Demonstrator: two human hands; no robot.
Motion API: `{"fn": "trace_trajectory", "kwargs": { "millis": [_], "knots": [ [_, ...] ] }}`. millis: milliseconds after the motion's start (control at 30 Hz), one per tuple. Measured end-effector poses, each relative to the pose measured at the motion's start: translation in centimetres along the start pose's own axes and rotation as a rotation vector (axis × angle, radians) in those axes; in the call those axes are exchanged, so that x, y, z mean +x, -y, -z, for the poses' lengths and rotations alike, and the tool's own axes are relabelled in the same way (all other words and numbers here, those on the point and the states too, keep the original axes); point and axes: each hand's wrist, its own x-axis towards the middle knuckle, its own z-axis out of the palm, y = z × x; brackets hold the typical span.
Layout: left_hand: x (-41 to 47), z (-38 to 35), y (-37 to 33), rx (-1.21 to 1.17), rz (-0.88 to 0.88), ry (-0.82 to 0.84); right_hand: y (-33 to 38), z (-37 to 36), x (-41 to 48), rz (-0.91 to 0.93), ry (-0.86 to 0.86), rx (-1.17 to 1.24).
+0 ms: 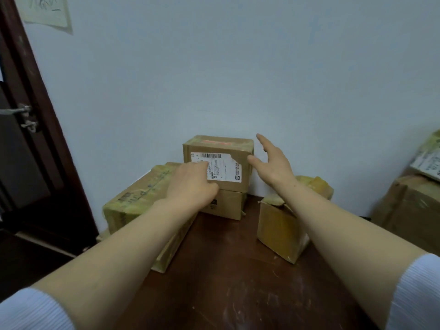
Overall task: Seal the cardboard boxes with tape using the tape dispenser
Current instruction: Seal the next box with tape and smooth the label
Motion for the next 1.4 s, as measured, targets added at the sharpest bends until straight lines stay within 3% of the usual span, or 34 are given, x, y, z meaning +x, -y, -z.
{"fn": "trace_trajectory", "kwargs": {
  "millis": [167, 367, 633, 800, 967, 1133, 1200, 1300, 1400],
  "knots": [
    [-1.2, -4.1, -4.6, -0.233, -0.057, 0.165, -3.2, 4.6, -3.5, -0.097, -0.102, -0.113],
    [-2.4, -9.2, -9.8, -0.220, -0.026, 0.399, -6.5, 7.1, -7.5, -0.168, -0.141, -0.170],
    [-4.4, -9.7, -10.4, -0.068, 0.026, 0.276, -7.6, 8.1, -11.8, -0.246, -0.056, -0.145],
    [-10.1, -7.1, -8.9, -0.079, -0.028, 0.305, -5.7, 6.6, -15.4, -0.329, 0.084, 0.131],
    [-15.8, -4.8, -7.9, -0.183, -0.052, 0.390, -4.3, 7.3, -18.2, -0.242, 0.135, 0.082],
    [-22.0, -3.1, -8.4, -0.436, -0.102, 0.438, -3.2, 9.1, -20.7, -0.204, 0.232, 0.089],
    [-23.5, -2.1, -8.2, -0.439, -0.148, 0.411, -3.4, 10.1, -21.5, -0.178, 0.319, 0.034],
    [-22.1, -1.0, -6.9, -0.272, -0.191, 0.230, -3.7, 10.8, -22.5, -0.161, 0.499, -0.208],
    [-18.9, -1.0, -5.1, -0.164, -0.143, 0.178, -3.9, 10.3, -23.0, -0.074, 0.487, -0.326]
  ]
}}
